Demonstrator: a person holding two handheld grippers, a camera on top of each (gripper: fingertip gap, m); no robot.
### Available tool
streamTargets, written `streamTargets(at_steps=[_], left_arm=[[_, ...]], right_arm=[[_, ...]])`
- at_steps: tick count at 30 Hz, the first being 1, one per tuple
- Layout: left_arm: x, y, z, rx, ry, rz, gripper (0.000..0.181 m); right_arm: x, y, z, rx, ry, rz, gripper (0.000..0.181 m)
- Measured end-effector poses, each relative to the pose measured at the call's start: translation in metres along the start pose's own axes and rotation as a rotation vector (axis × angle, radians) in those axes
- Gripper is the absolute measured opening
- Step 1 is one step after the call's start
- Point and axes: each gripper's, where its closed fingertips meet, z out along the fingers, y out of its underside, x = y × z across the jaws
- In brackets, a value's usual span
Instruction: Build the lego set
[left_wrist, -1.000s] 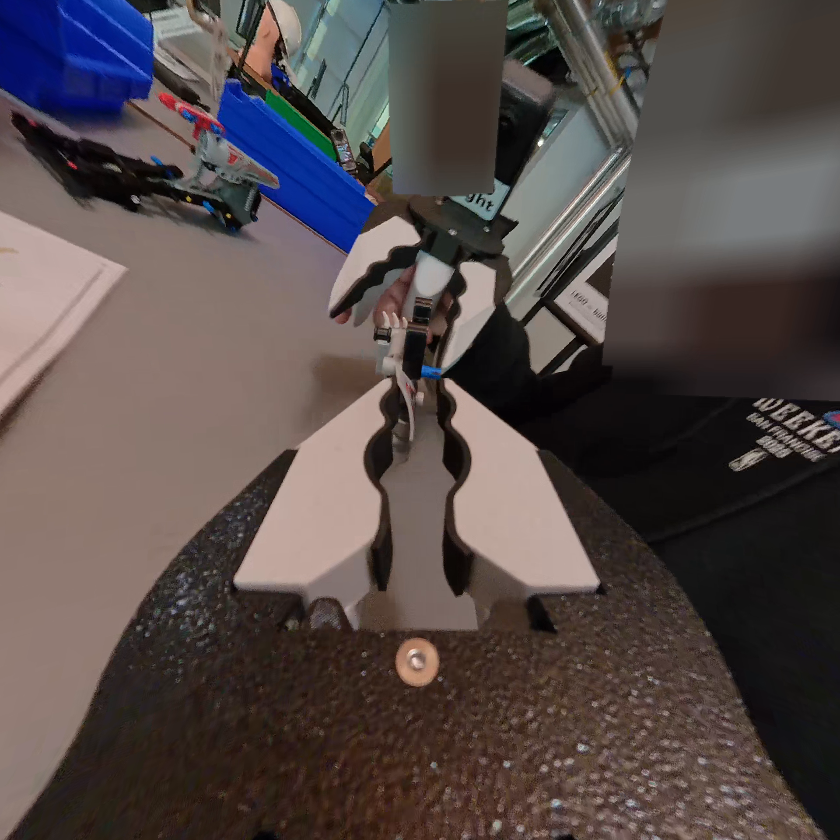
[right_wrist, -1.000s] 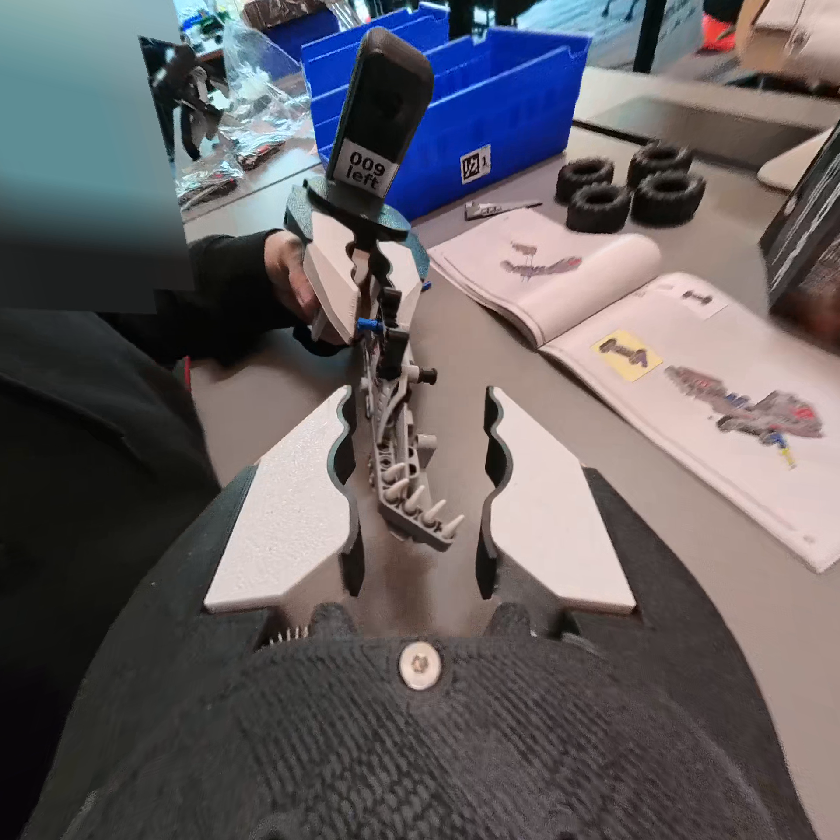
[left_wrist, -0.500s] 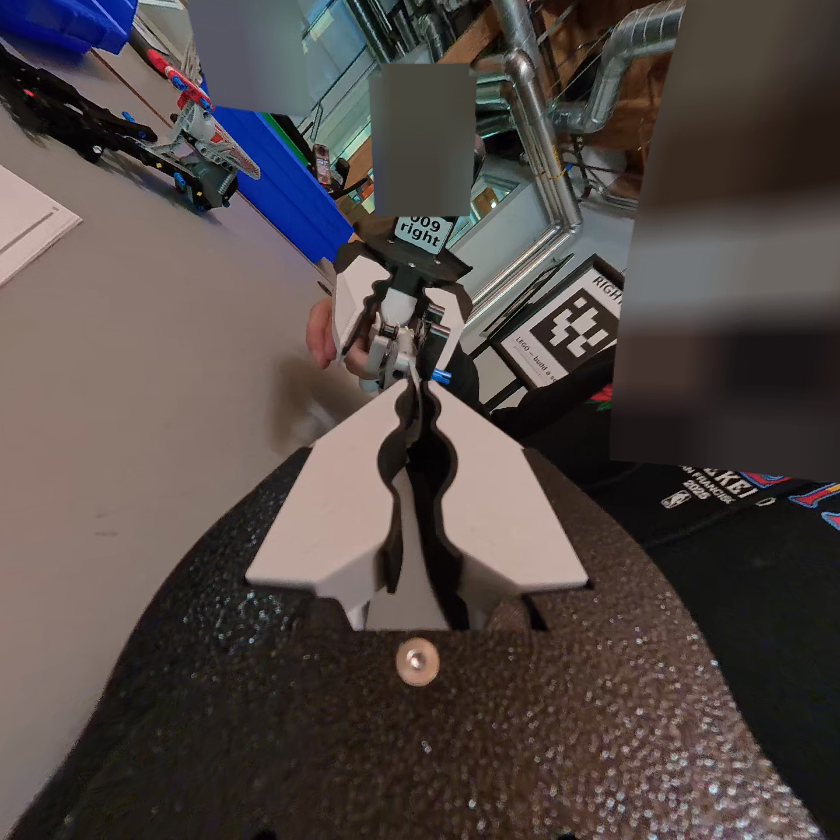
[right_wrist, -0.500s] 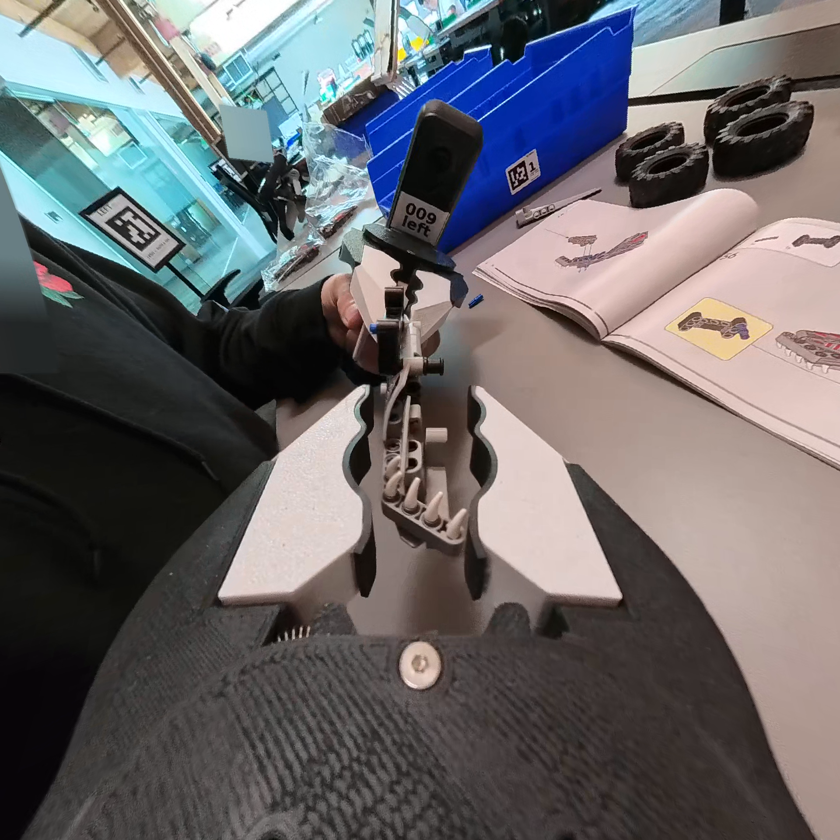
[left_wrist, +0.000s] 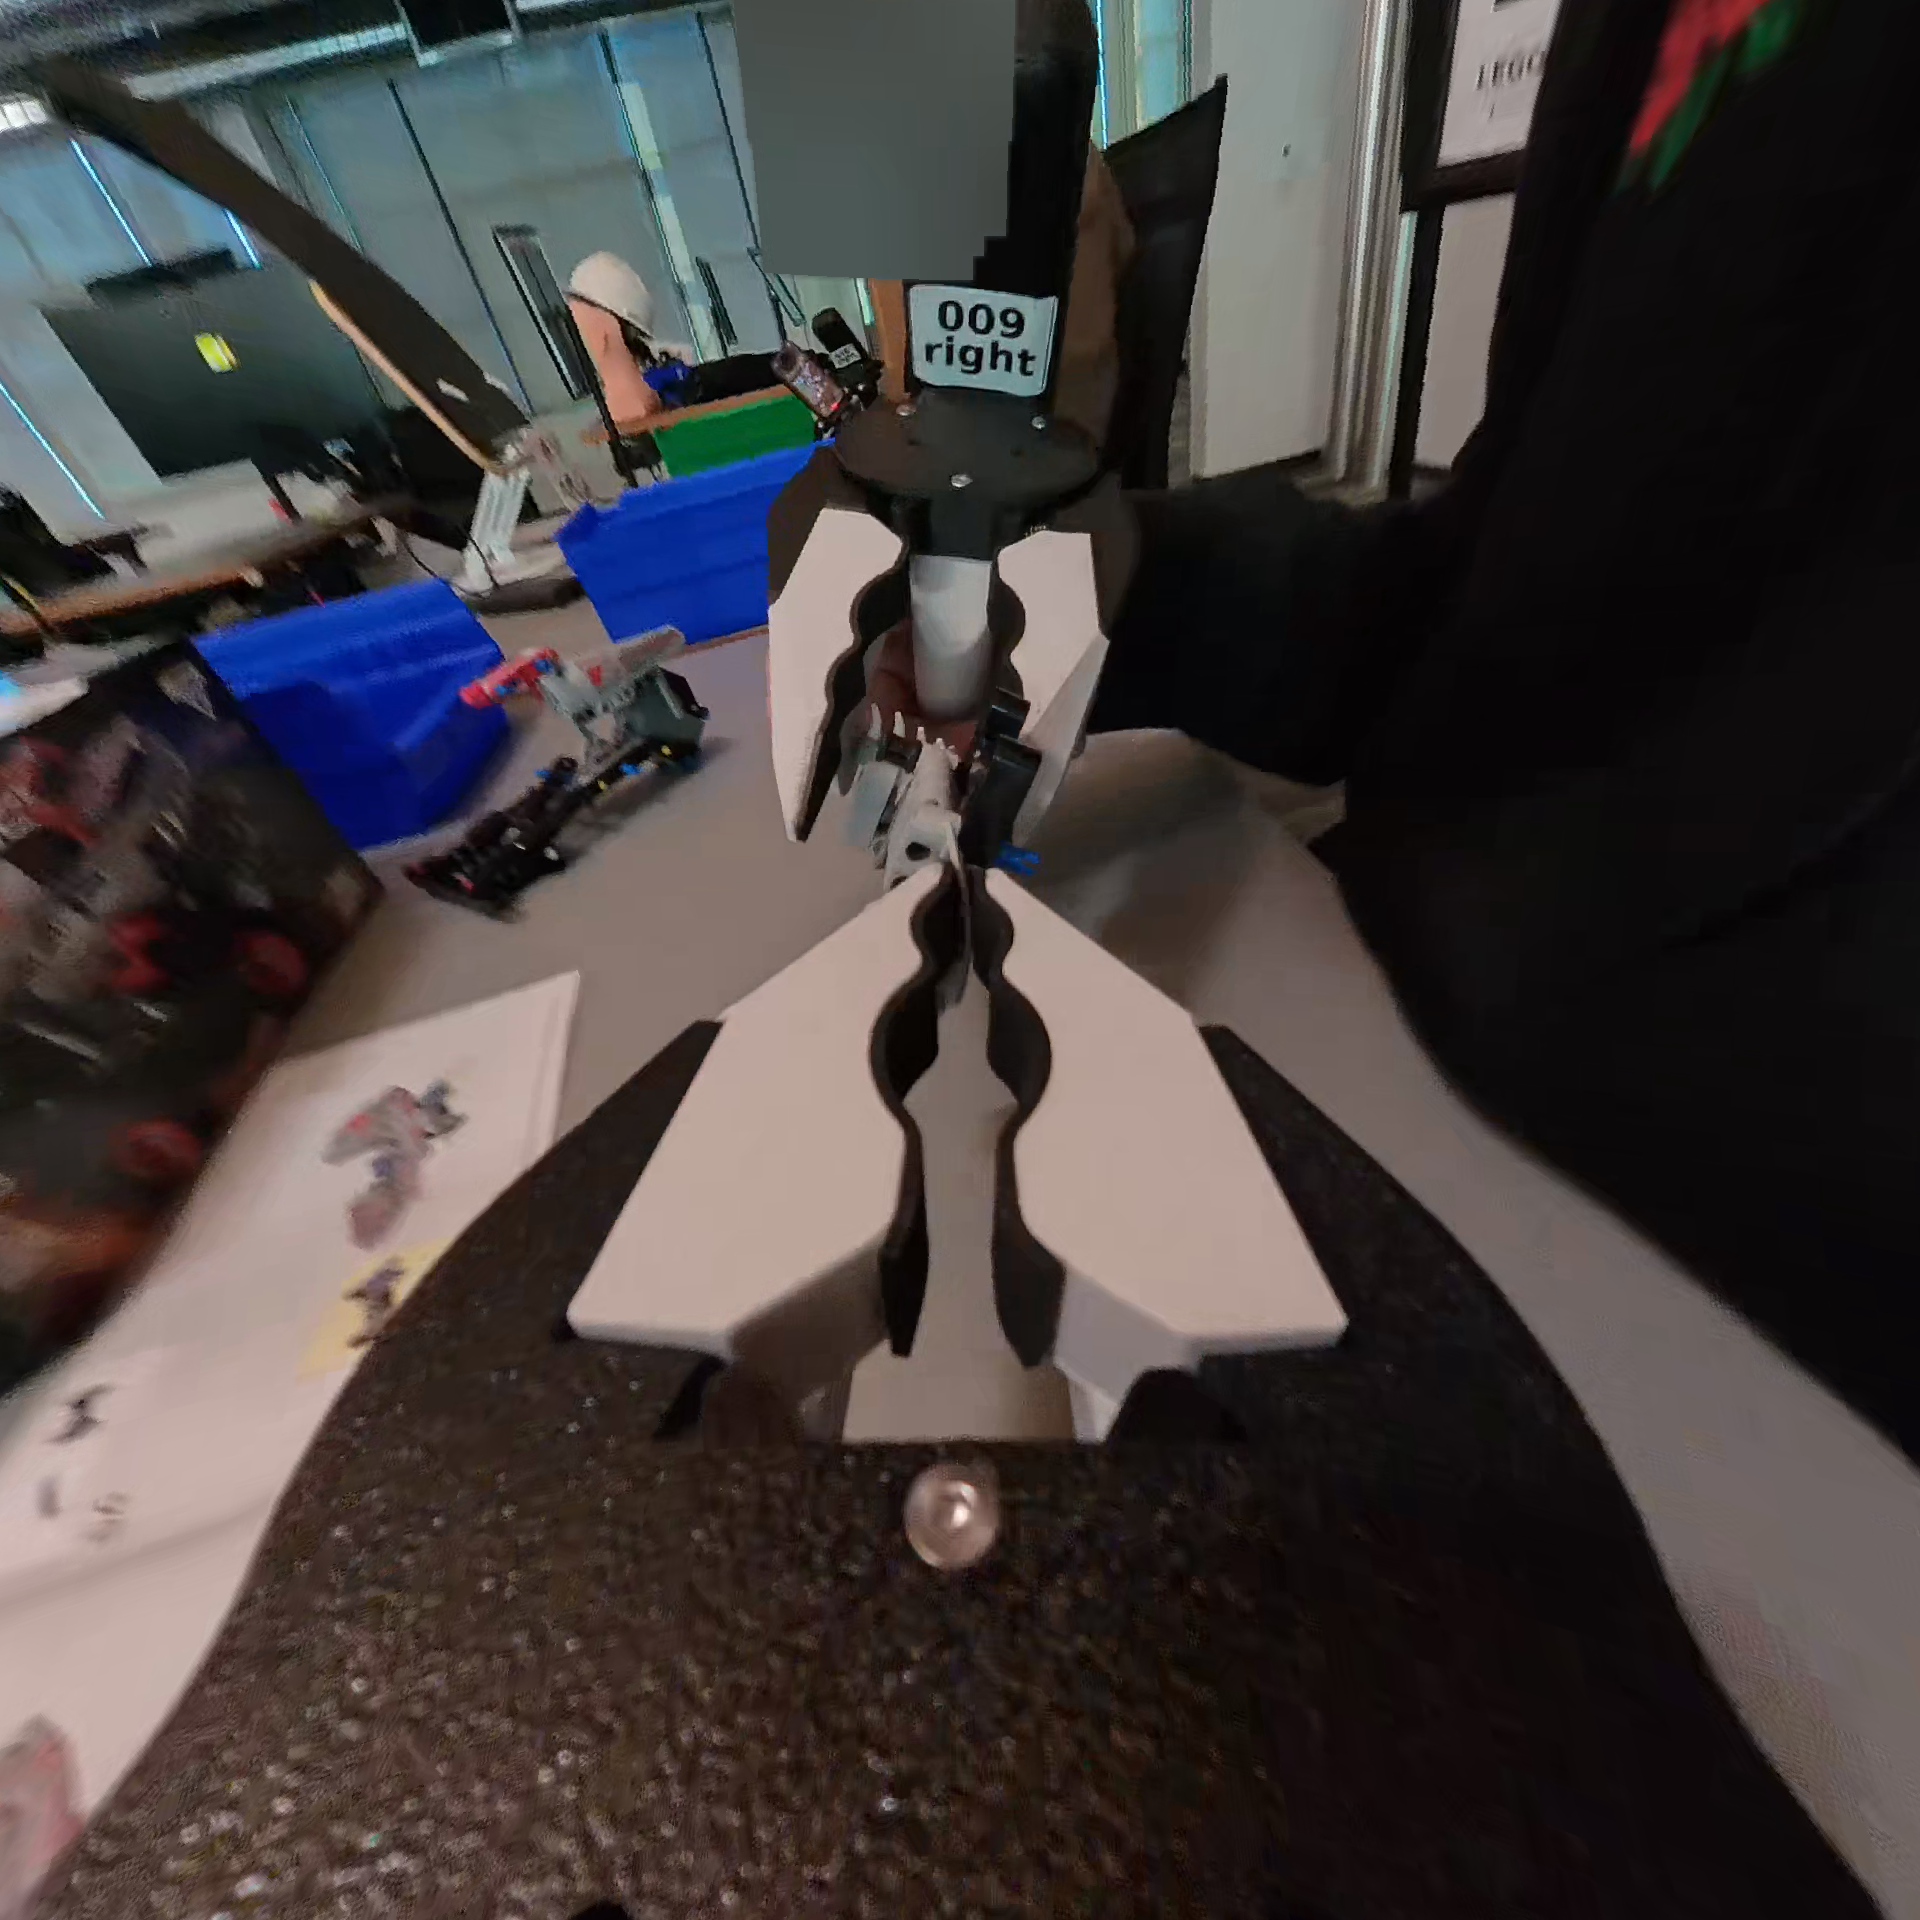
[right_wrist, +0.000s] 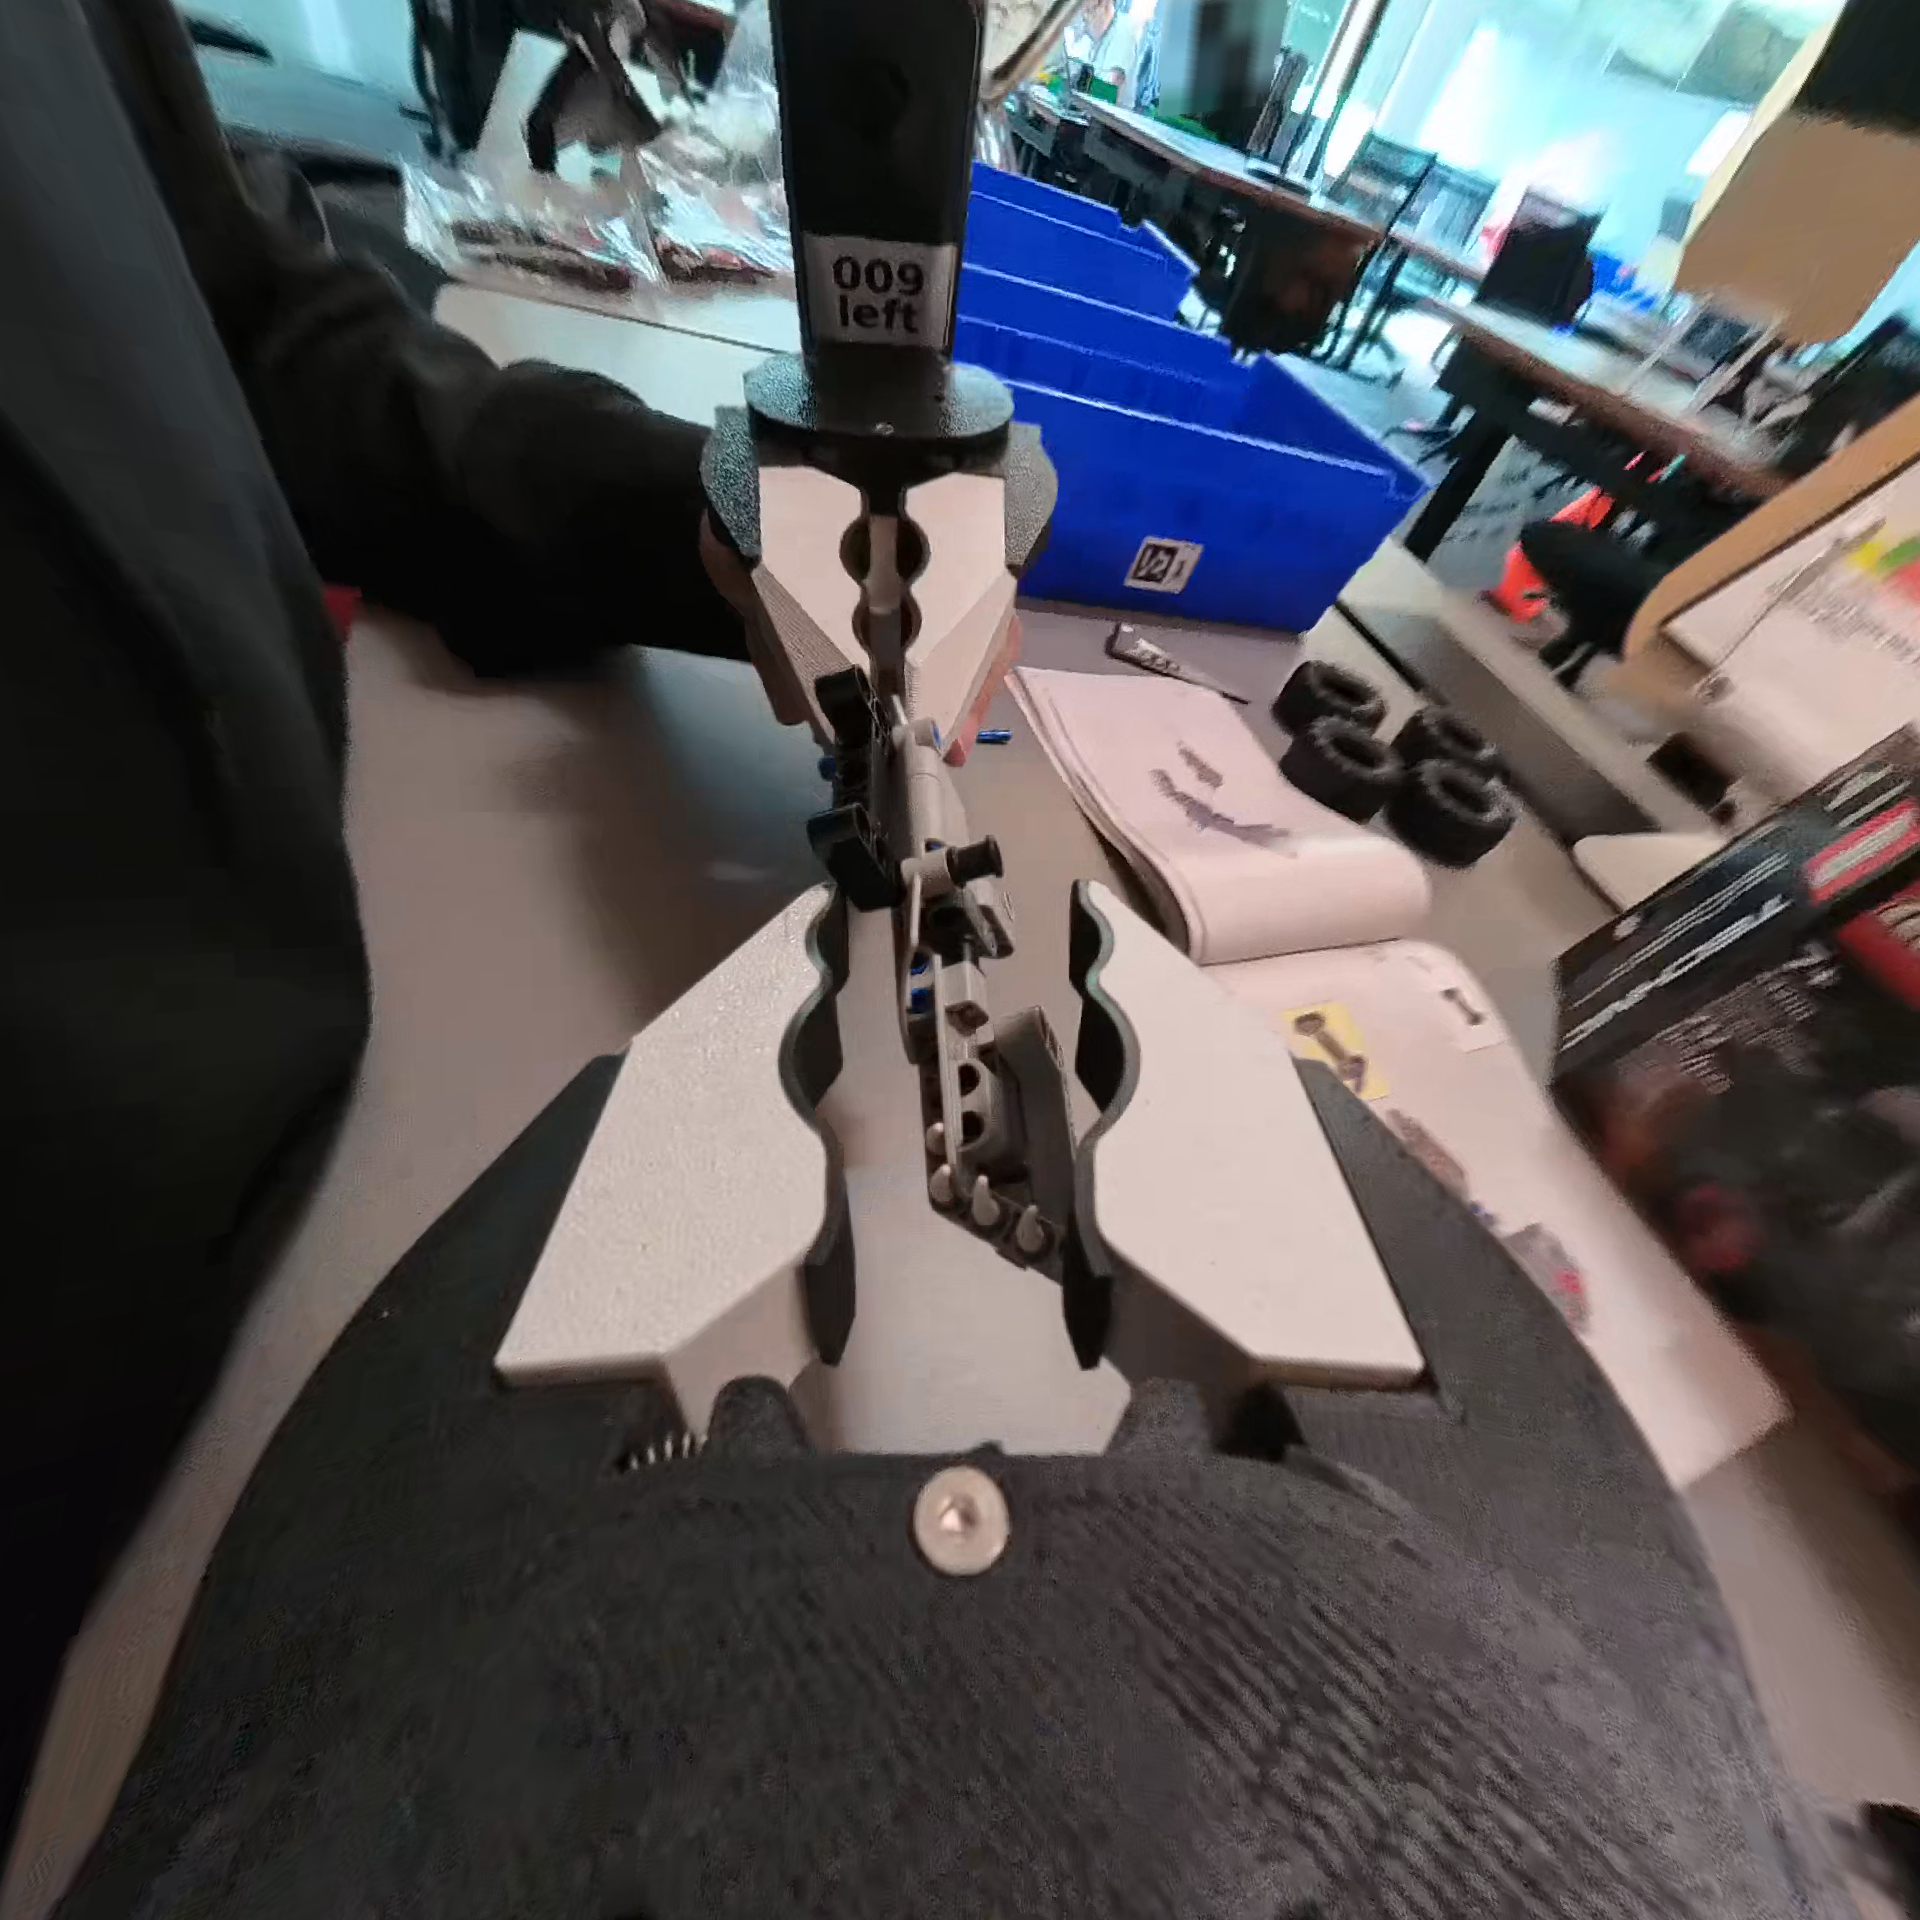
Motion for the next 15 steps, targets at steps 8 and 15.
streamTargets(at_steps=[8,15], left_arm=[[0.003,-0.007,-0.002,-0.005,-0.025,0.123,0.000],[0.004,-0.011,-0.003,0.024,-0.014,0.080,0.000]], right_arm=[[0.001,-0.012,-0.004,-0.003,0.099,-0.255,0.042],[0.001,-0.020,-0.005,-0.031,0.156,-0.425,0.037]])
